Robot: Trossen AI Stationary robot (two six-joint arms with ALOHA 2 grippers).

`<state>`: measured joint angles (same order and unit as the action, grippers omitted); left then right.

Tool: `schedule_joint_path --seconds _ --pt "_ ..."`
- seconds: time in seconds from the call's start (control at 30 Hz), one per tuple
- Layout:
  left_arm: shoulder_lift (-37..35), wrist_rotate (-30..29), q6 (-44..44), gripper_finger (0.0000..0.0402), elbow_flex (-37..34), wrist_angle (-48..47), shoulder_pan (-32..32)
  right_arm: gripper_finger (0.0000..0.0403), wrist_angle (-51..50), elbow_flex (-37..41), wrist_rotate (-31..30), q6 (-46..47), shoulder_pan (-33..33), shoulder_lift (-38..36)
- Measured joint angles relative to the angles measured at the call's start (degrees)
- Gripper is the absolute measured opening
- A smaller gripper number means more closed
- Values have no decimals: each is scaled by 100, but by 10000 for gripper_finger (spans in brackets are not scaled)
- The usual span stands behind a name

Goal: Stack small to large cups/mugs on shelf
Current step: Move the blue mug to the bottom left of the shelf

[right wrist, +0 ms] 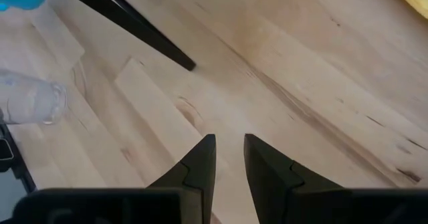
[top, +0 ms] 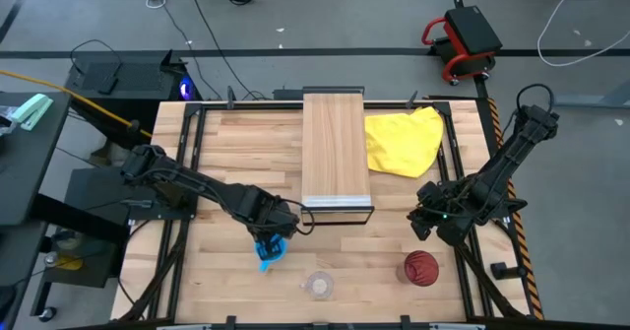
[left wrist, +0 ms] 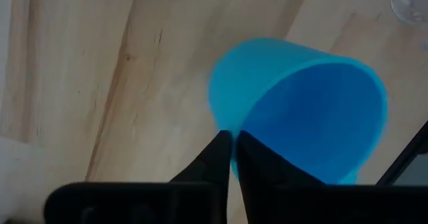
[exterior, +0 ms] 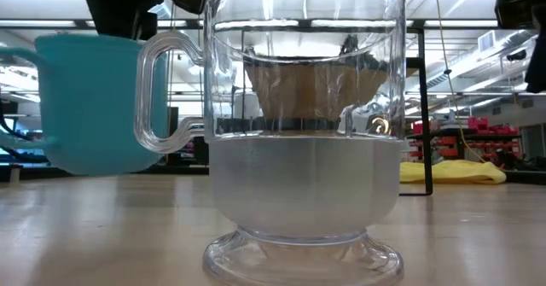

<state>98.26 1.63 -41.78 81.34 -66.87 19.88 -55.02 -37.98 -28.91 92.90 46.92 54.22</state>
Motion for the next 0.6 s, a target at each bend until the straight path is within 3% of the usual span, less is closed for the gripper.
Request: schedule_joint_path --seconds 0.33,0.6 --pt "0 -33 -9 37 -2 100 -2 86 137 0 -23 -58 0 0" --pt "116 -33 -55 62 -2 107 -2 86 283 0 -23 -158 0 0"
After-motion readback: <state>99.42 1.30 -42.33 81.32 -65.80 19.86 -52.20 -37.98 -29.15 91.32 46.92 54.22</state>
